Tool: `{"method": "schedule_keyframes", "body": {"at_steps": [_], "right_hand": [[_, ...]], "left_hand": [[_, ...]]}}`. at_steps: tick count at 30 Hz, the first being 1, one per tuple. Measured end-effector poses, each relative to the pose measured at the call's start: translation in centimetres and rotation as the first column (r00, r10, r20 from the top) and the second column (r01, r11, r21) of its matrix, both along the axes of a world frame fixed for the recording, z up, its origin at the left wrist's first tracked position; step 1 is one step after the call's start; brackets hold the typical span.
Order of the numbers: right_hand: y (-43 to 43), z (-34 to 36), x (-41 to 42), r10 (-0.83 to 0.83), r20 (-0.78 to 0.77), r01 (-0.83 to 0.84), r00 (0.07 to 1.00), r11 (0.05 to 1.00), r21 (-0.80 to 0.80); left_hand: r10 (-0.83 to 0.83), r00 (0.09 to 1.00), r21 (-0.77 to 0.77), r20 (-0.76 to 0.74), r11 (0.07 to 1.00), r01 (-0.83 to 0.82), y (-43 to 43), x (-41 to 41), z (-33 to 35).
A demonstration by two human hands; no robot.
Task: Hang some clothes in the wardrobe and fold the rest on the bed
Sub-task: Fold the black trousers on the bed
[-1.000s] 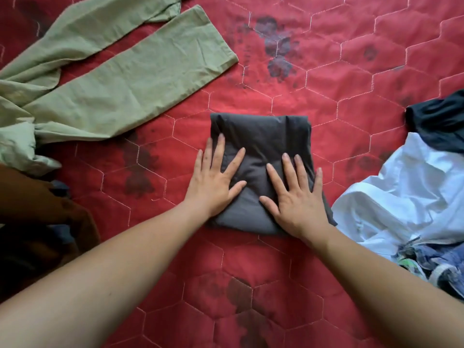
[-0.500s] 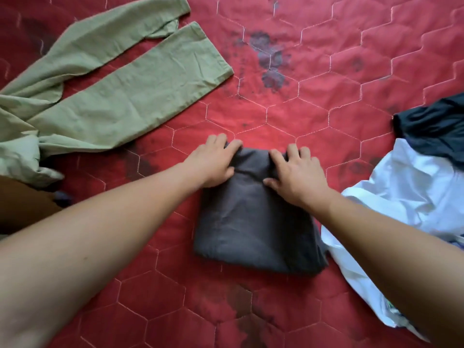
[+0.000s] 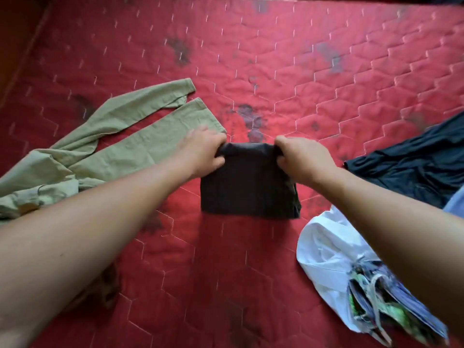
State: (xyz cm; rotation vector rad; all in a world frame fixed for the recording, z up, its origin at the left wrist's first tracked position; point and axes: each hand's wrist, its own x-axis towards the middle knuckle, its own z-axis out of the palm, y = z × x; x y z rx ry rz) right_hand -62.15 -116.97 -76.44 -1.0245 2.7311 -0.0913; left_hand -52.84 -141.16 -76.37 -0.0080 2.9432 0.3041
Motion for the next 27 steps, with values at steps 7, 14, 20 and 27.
{"method": "schedule_keyframes", "body": {"at_steps": [7,14,20,27], "right_hand": [[3.3,-2.6,9.5,0.161,-0.292,-0.187,0.943,0.98,-0.066],[7.0,-13.1,21.7,0.132,0.252,-0.194,0.959,0.951,0.242],[4.3,-18.6,16.9,0.025,-0.004,-0.025,1.0,0.993,0.112],[4.0,-22.4,14.6,-0.065,-0.004,0.065,0.998,0.992,0.107]], "left_hand": [[-0.119,0.988,-0.051,-0.095,0.992,0.114,2.7,7.0,-2.3],[-0.118,0.936,-0.065,0.331,0.987,0.147,8.1,17.7,-12.4],[-0.039,0.999,-0.134,0.037,0.99,0.044,8.7,13.9,-18.7],[0.006,0.998,-0.112,0.061,0.994,0.001,7.4,12.6,-21.8]]}}
